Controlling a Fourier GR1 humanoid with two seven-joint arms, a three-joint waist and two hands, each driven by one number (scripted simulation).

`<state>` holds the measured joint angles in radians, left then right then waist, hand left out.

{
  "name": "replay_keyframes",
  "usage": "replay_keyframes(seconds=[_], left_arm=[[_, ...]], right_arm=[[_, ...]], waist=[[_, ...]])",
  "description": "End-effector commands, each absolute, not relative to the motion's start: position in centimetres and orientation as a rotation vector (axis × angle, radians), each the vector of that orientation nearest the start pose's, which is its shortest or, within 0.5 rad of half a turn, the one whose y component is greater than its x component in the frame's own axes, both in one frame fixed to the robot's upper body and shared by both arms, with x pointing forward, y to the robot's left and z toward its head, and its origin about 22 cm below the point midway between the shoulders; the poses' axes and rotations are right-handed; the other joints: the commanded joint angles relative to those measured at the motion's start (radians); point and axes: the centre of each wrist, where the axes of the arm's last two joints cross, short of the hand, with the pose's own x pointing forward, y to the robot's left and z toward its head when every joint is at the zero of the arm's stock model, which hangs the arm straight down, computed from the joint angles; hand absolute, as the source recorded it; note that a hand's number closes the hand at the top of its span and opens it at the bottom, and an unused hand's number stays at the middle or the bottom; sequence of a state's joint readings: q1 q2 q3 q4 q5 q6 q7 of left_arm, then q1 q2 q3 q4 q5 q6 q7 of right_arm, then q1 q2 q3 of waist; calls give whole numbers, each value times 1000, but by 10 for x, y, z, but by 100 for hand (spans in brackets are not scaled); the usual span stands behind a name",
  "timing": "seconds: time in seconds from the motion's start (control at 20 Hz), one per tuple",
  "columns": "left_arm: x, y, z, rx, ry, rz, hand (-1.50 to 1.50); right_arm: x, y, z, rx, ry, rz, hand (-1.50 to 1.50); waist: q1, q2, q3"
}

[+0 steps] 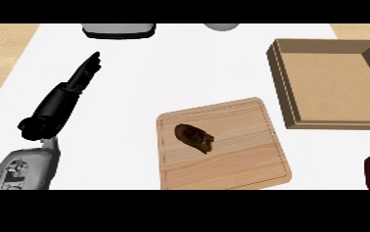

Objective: Pick the tomato from the cutting board and place it in the cardboard box

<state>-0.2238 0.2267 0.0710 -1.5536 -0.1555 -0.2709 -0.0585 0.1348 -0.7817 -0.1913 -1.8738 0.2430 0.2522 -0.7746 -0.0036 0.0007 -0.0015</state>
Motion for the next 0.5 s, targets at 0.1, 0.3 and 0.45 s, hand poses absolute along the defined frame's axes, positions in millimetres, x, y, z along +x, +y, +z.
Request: replay_keyframes(seconds=[0.1, 0.3, 0.45], left_arm=[[296, 269, 59, 95, -1768, -550, 0], [290, 259, 69, 73, -1765, -543, 0], [288, 256, 59, 76, -1759, -555, 0]], right_arm=[[250, -413, 197, -450, -2067, 1076, 150], [294, -425, 207, -511, -1999, 1057, 150], [316, -419, 195, -651, -1964, 1197, 150]], waist=[[22, 5, 0], [37, 5, 2], [38, 7, 2]])
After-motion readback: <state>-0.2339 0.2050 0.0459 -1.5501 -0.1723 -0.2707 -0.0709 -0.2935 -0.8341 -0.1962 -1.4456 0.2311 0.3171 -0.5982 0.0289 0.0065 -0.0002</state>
